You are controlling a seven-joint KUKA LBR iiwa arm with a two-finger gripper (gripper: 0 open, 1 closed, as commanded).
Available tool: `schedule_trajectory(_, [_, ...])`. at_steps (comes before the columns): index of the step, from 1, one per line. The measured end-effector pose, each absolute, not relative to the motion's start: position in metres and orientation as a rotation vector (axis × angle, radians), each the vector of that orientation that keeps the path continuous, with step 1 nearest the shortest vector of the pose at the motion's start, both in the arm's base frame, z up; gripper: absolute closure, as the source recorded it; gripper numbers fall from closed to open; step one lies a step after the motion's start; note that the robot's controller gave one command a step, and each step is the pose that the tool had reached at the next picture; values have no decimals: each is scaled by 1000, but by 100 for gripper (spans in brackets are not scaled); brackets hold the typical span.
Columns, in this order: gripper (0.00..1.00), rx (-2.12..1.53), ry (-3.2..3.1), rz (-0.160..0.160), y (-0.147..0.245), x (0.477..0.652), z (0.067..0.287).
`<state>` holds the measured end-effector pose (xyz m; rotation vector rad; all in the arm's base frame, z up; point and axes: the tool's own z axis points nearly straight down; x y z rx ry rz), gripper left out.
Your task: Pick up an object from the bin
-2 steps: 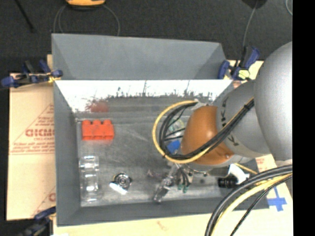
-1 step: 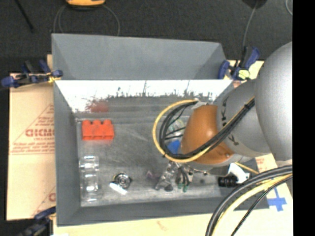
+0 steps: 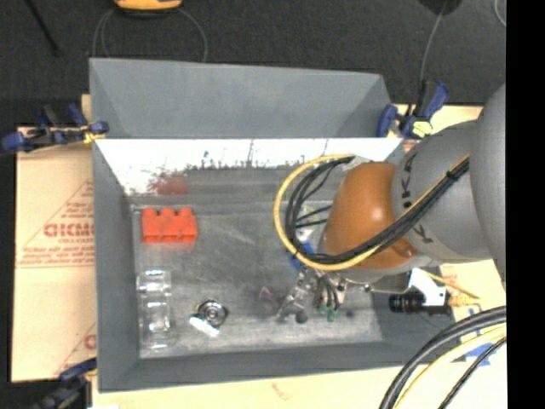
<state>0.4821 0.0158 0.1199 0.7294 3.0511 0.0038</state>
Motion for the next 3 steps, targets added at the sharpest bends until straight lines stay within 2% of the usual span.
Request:
schedule_trajectory(1, [100, 719, 3055, 4, 16, 483, 135])
schedule_trajectory(3, [100, 704, 3056, 5, 16, 485, 145])
